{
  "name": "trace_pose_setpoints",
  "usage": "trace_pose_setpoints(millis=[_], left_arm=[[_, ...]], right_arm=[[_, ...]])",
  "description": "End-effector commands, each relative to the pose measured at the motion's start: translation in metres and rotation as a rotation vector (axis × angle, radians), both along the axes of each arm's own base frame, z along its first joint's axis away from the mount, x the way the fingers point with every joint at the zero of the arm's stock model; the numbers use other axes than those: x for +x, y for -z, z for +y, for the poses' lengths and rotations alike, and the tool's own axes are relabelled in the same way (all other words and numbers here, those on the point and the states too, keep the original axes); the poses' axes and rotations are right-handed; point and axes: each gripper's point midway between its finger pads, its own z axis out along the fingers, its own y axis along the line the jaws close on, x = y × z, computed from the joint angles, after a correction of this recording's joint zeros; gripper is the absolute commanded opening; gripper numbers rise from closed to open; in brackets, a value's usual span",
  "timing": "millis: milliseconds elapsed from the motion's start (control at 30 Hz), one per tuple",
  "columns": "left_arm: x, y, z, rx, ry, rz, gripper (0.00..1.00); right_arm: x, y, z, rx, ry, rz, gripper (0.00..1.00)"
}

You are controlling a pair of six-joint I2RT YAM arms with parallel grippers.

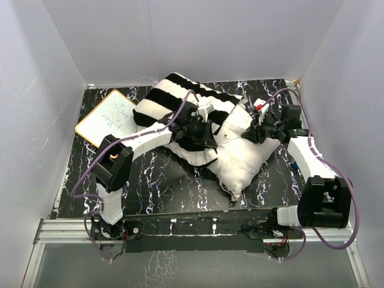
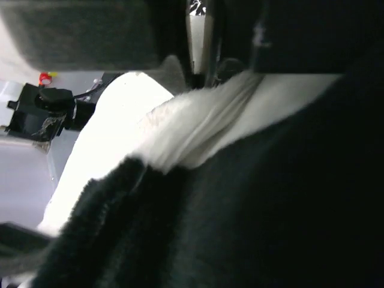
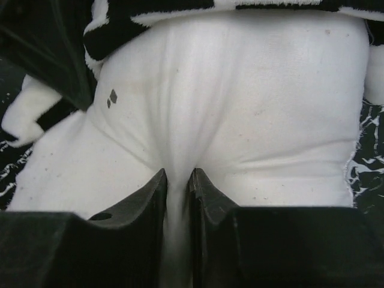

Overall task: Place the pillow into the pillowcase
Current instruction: Stuff the pillow into the pillowcase.

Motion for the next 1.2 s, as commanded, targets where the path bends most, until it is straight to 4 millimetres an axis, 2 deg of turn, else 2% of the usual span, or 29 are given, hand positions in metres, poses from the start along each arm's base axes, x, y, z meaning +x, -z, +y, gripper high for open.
trace_pose_setpoints(millis=[0, 100, 167, 233, 300, 333, 400, 500, 567, 667, 733, 800, 833, 867, 900, 933, 967, 1000, 1033, 1067, 1133, 1167], left_arm=[[0.032, -0.097, 0.006, -0.087, -0.026, -0.273, 0.17], [0.042, -0.147, 0.020, -0.112, -0.046, -0.377, 0.37], [0.060, -0.165, 0.039, -0.096, -0.107, -0.415, 0.49], [0.091, -0.164, 0.067, -0.020, -0.228, -0.421, 0.62], [0.126, -0.155, 0.098, 0.132, -0.368, -0.448, 0.73], [0.141, -0.143, 0.113, 0.235, -0.419, -0.461, 0.78], [0.161, -0.120, 0.127, 0.381, -0.453, -0.474, 0.83], [0.180, -0.094, 0.121, 0.444, -0.435, -0.444, 0.84], [0.189, -0.085, 0.112, 0.445, -0.420, -0.432, 0.78], [0.195, -0.080, 0.091, 0.381, -0.372, -0.404, 0.54], [0.193, -0.080, 0.077, 0.326, -0.331, -0.379, 0.37], [0.190, -0.078, 0.069, 0.297, -0.301, -0.354, 0.27], [0.189, -0.075, 0.067, 0.297, -0.292, -0.344, 0.18], [0.188, -0.074, 0.067, 0.298, -0.285, -0.336, 0.04], [0.186, -0.071, 0.065, 0.296, -0.272, -0.329, 0.00], [0.182, -0.074, 0.061, 0.276, -0.251, -0.323, 0.00], [0.176, -0.081, 0.053, 0.239, -0.223, -0.317, 0.00], [0.167, -0.091, 0.041, 0.195, -0.189, -0.316, 0.00], [0.153, -0.111, 0.024, 0.130, -0.140, -0.330, 0.00], [0.133, -0.132, 0.002, 0.062, -0.083, -0.344, 0.00], [0.075, -0.176, -0.049, -0.096, 0.081, -0.359, 0.00], [0.043, -0.190, -0.072, -0.163, 0.157, -0.344, 0.00]], right_arm=[[-0.020, -0.010, -0.014, -0.057, -0.063, -0.080, 0.26], [-0.025, -0.010, -0.017, -0.071, -0.072, -0.082, 0.35], [-0.026, -0.012, -0.017, -0.073, -0.076, -0.078, 0.36], [-0.024, -0.013, -0.017, -0.069, -0.077, -0.077, 0.37], [-0.023, -0.014, -0.016, -0.063, -0.080, -0.071, 0.37], [-0.022, -0.014, -0.017, -0.062, -0.079, -0.070, 0.37], [-0.019, -0.011, -0.017, -0.059, -0.076, -0.055, 0.37], [-0.016, -0.005, -0.017, -0.051, -0.072, -0.025, 0.38], [-0.013, -0.001, -0.018, -0.048, -0.066, -0.004, 0.37], [-0.009, 0.005, -0.020, -0.049, -0.047, 0.021, 0.37], [-0.005, 0.008, -0.021, -0.049, -0.032, 0.029, 0.37], [0.000, 0.008, -0.021, -0.048, -0.023, 0.028, 0.37], [0.002, 0.008, -0.021, -0.046, -0.018, 0.028, 0.37], [0.005, 0.007, -0.021, -0.045, -0.014, 0.025, 0.37], [0.008, 0.005, -0.020, -0.044, -0.009, 0.021, 0.37], [0.011, 0.003, -0.018, -0.039, -0.004, 0.018, 0.37], [0.015, 0.000, -0.017, -0.037, 0.003, 0.013, 0.34], [0.020, -0.003, -0.015, -0.035, 0.011, 0.006, 0.26], [0.027, -0.007, -0.013, -0.031, 0.025, -0.004, 0.14], [0.034, -0.012, -0.012, -0.029, 0.041, -0.016, 0.09], [0.050, -0.030, -0.008, -0.016, 0.071, -0.062, 0.08], [0.058, -0.043, -0.006, 0.003, 0.082, -0.098, 0.08]])
